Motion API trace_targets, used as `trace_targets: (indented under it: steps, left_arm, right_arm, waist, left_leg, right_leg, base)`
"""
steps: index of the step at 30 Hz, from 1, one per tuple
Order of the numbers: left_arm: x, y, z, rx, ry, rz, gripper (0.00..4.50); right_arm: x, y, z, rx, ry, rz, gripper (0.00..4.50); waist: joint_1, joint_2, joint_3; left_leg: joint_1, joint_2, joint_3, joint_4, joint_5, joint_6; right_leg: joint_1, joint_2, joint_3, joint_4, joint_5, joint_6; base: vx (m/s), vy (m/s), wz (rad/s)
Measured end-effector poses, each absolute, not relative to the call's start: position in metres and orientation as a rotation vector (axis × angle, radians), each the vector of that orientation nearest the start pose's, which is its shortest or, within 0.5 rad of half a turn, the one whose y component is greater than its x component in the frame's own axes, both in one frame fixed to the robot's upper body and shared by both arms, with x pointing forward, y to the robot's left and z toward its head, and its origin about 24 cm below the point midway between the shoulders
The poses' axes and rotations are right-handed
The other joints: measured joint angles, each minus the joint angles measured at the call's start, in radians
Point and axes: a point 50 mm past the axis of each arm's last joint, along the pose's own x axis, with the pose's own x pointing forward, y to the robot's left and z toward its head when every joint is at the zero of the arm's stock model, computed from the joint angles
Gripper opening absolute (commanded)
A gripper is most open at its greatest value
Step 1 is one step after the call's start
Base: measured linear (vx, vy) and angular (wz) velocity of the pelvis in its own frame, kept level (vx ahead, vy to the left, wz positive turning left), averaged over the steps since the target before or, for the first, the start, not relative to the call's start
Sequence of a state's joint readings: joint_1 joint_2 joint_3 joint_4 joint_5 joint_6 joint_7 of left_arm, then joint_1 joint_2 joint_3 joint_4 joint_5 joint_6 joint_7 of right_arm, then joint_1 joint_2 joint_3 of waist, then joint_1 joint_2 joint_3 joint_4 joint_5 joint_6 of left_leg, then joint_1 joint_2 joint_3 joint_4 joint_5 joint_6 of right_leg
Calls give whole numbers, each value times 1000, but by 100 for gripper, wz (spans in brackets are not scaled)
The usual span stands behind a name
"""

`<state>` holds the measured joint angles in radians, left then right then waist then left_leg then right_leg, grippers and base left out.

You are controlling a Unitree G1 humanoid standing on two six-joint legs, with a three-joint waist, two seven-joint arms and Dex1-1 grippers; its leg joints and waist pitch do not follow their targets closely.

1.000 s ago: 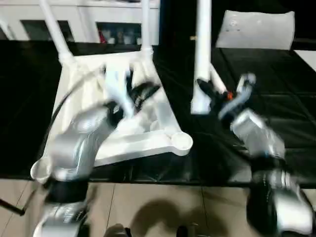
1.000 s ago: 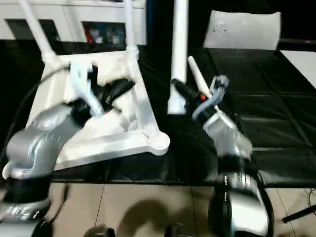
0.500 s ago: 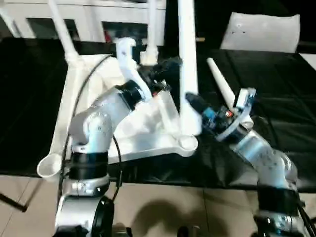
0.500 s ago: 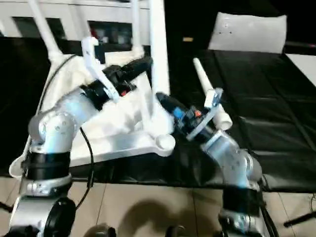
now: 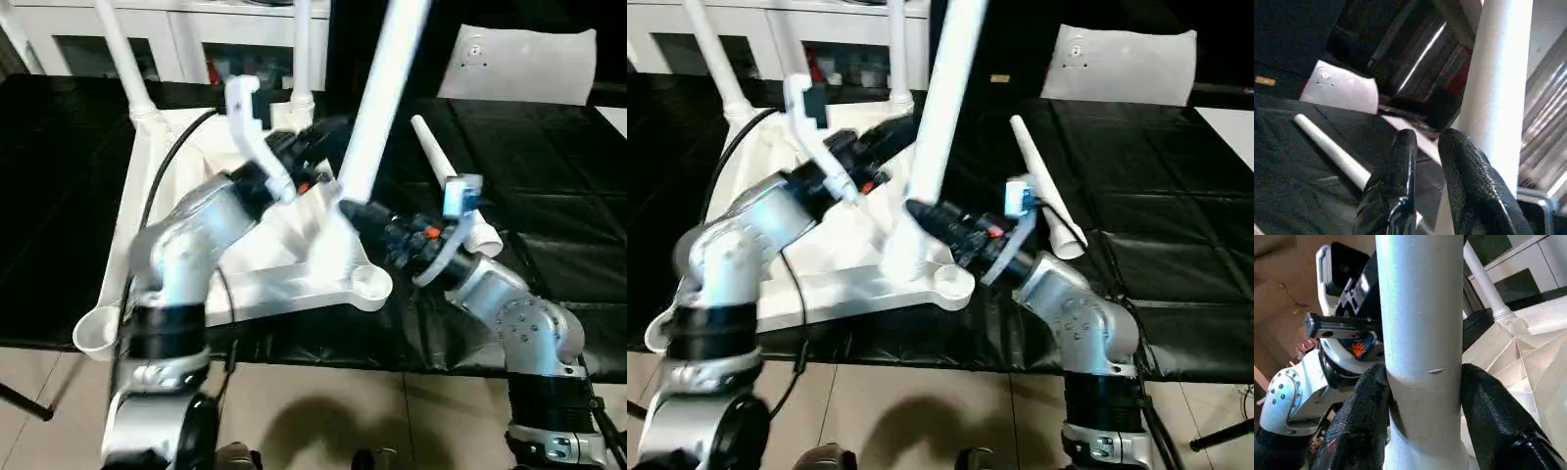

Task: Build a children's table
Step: Pick table leg

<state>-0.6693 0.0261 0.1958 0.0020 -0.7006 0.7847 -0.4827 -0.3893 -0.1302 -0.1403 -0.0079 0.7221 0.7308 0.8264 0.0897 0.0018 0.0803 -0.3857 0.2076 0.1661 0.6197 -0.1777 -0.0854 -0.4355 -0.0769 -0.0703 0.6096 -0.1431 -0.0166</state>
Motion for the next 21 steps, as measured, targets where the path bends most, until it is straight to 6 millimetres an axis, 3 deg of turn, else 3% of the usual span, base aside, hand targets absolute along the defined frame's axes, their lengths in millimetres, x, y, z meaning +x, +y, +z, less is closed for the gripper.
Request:
trace_targets:
  steps: [5,9,15,21]
  left_arm:
    - [320,91,194,-741,-72,-982,137]
    - [313,95,194,-751,-102,-1036,137]
    - [307,93,188,-540,-86,-1071,137]
    - [313,86,182,-312,-85,-980,137]
  right_arm:
    - [290,-117,127,628,44,1083,184]
    - [289,-116,126,598,64,1086,184]
    - [288,-114,121,438,120,1083,184]
    - [293,-115,112,327,156,988,183]
  waist:
    - [1,-2,-1]
    - [0,-2,-1]
    - [0,-2,-1]
    - [-2,-2,-1]
  left_leg:
    - [0,0,0,0,0,0]
    - [0,0,0,0,0,0]
    - [0,0,0,0,0,0]
    - [0,0,0,0,0,0]
  right_leg:
    - [0,0,0,0,0,0]
    - [0,0,0,0,0,0]
    - [0,0,0,0,0,1]
    - [0,-1,1,-1,0,2]
  base:
    - [0,0,0]
    - [0,0,0]
    - [0,0,0]
    - [0,0,0]
